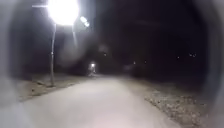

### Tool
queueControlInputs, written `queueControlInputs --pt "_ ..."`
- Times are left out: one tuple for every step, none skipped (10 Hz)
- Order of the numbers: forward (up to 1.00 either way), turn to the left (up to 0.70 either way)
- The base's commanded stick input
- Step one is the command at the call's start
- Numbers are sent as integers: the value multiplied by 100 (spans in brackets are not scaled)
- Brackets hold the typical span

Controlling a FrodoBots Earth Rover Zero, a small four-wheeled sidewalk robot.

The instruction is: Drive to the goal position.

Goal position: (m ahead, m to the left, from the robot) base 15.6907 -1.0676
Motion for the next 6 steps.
queueControlInputs --pt "100 19" --pt "100 0" --pt "100 0" --pt "100 0" --pt "100 0" --pt "100 0"
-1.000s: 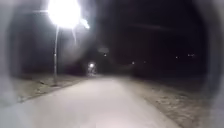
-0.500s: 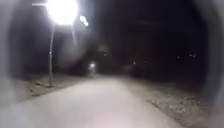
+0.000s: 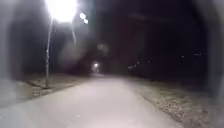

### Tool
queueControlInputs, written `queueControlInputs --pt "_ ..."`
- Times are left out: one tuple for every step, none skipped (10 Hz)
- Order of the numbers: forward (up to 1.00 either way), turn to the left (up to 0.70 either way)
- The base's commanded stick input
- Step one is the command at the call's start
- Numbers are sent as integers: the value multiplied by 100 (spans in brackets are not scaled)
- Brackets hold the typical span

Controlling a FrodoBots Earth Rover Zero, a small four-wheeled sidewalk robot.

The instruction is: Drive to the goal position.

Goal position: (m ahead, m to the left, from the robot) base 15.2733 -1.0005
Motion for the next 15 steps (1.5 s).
queueControlInputs --pt "100 0" --pt "100 0" --pt "100 0" --pt "100 0" --pt "100 0" --pt "100 0" --pt "100 0" --pt "100 0" --pt "100 0" --pt "100 0" --pt "100 0" --pt "100 0" --pt "100 0" --pt "100 0" --pt "100 0"
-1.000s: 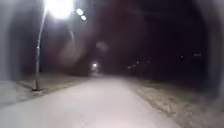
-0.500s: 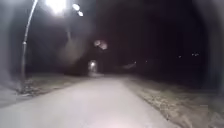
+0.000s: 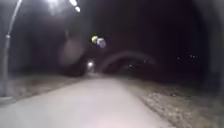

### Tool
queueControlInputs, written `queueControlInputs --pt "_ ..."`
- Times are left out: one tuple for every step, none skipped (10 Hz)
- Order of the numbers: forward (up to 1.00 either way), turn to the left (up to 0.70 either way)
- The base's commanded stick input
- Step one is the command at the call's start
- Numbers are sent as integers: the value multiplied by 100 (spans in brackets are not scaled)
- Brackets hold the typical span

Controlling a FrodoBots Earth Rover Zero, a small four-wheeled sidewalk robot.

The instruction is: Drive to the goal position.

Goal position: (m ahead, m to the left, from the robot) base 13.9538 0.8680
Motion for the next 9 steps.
queueControlInputs --pt "100 0" --pt "100 0" --pt "100 0" --pt "100 0" --pt "100 0" --pt "100 16" --pt "100 40" --pt "100 40" --pt "100 40"
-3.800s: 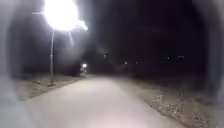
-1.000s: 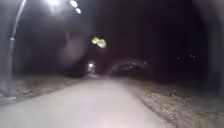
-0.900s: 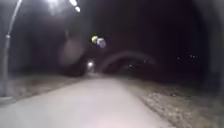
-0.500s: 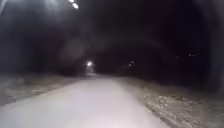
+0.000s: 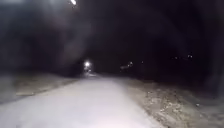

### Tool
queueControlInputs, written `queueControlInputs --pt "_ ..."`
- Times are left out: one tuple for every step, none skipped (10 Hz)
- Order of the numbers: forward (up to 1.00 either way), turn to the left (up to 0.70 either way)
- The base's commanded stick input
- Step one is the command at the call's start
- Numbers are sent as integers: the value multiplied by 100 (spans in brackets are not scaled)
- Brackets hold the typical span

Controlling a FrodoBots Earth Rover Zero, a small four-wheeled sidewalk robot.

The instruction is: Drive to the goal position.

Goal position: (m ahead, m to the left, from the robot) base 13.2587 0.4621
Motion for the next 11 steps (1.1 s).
queueControlInputs --pt "100 40" --pt "100 13" --pt "100 0" --pt "100 0" --pt "100 28" --pt "100 40" --pt "100 40" --pt "100 32" --pt "100 0" --pt "100 0" --pt "100 0"
